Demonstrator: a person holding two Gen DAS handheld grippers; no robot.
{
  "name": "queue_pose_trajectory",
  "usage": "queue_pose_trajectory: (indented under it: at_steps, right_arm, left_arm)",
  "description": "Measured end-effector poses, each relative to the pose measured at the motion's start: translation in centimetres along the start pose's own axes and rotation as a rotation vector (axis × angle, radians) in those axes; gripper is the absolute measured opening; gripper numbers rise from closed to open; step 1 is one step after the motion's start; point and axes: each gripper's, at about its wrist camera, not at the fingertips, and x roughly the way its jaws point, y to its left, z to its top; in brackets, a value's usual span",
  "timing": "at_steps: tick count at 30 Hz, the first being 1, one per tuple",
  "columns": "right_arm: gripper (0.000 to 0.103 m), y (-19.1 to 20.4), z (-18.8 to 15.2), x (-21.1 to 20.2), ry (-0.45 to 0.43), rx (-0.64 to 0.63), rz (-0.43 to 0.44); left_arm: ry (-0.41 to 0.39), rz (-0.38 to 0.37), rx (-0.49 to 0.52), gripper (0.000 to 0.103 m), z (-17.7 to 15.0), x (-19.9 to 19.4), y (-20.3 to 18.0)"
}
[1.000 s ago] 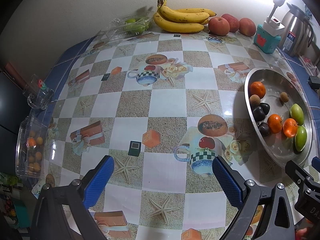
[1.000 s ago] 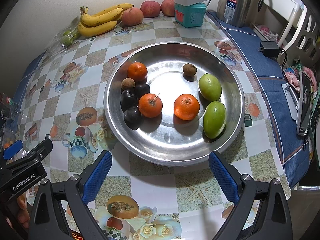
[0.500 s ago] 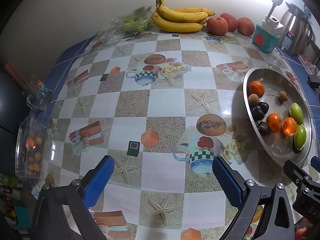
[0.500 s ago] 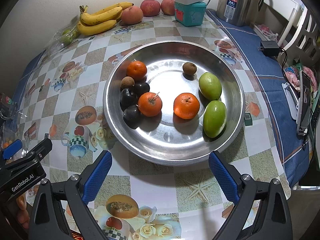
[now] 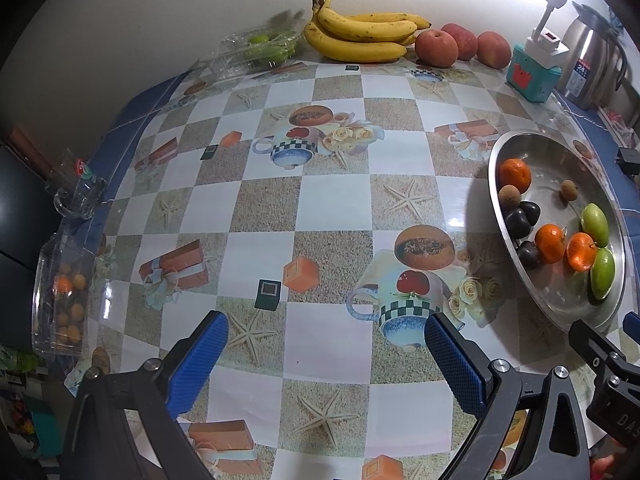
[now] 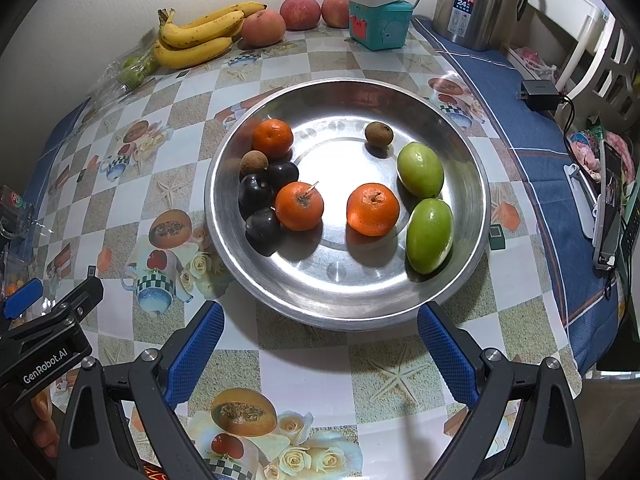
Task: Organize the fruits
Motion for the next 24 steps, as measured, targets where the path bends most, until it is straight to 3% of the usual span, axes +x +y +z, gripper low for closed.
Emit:
queue_pose_trajectory:
  at_steps: [24]
  right_arm:
    - [0.097, -0.15, -0.01, -0.02, 0.004, 0.006, -0.003]
  left_arm:
    - [0.007, 0.031, 0.007, 0.1, -0.08, 0.13, -0.03]
